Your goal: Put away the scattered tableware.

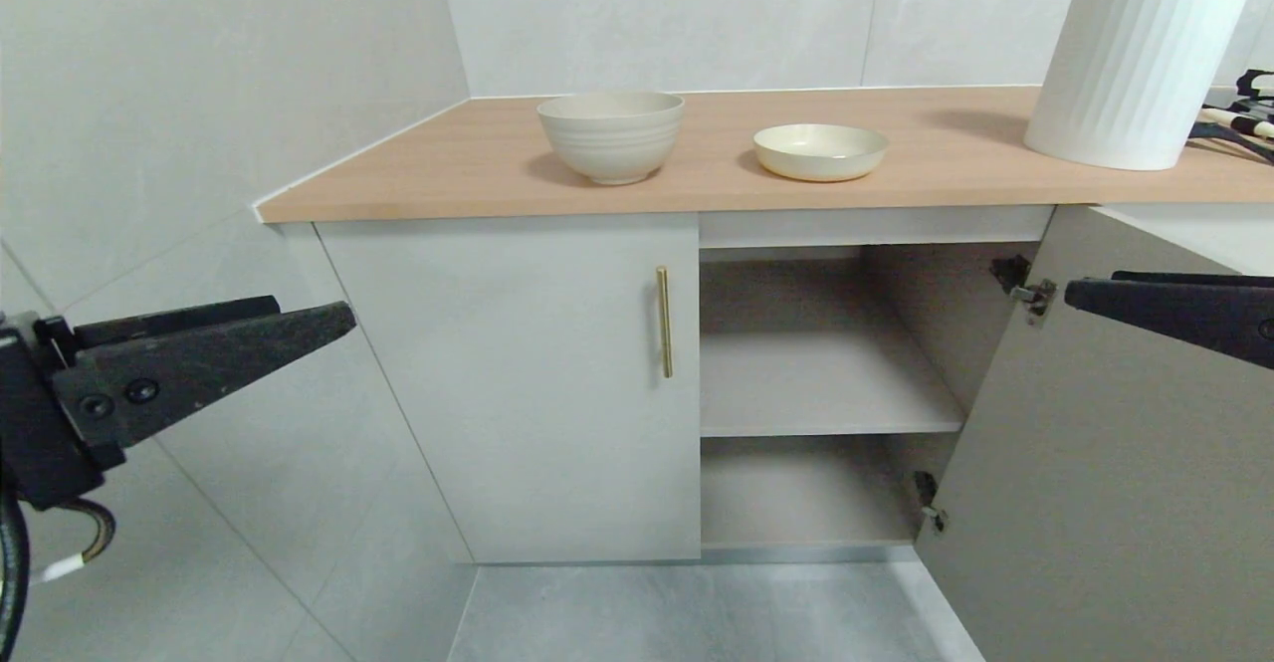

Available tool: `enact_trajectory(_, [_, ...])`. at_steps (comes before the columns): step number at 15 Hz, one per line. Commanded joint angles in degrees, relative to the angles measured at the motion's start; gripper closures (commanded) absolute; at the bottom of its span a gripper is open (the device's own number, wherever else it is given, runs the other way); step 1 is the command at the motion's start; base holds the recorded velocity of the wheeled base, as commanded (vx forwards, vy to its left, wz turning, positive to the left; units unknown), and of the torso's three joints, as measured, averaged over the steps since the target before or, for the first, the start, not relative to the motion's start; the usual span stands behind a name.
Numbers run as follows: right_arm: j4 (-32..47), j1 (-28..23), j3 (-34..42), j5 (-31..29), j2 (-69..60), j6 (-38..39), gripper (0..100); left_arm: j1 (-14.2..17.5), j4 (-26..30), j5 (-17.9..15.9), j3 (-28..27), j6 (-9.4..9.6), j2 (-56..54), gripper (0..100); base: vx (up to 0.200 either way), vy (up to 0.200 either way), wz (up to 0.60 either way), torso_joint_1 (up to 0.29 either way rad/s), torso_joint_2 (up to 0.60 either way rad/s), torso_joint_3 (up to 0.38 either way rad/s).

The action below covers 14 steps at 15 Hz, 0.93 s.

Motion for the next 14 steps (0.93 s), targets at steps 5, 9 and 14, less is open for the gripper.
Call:
enact_trajectory(5, [-0.07,0.29,0.04,0.06,-1.03,0.01,0,-0.16,0.20,-0.19,-0.36,-0.04,0.36,0,0.000,0.000,0.00,0.000,0.00,0.000])
enact_trajectory(9, [0.02,0.55,0.04,0.15,-1.21,-0.34,0,-0.16,0.47,-0.28,-0.54,-0.04,0.10,0,0.150,0.000,0.00,0.001,0.00,0.001])
enact_trajectory(14, [1.43,0.91,0.31,0.23,-2.35,-2.45,0,-0.16,0.47,-0.19,-0.98,-0.48,-0.16,0,0.200,0.000,0.00,0.003,0.00,0.000])
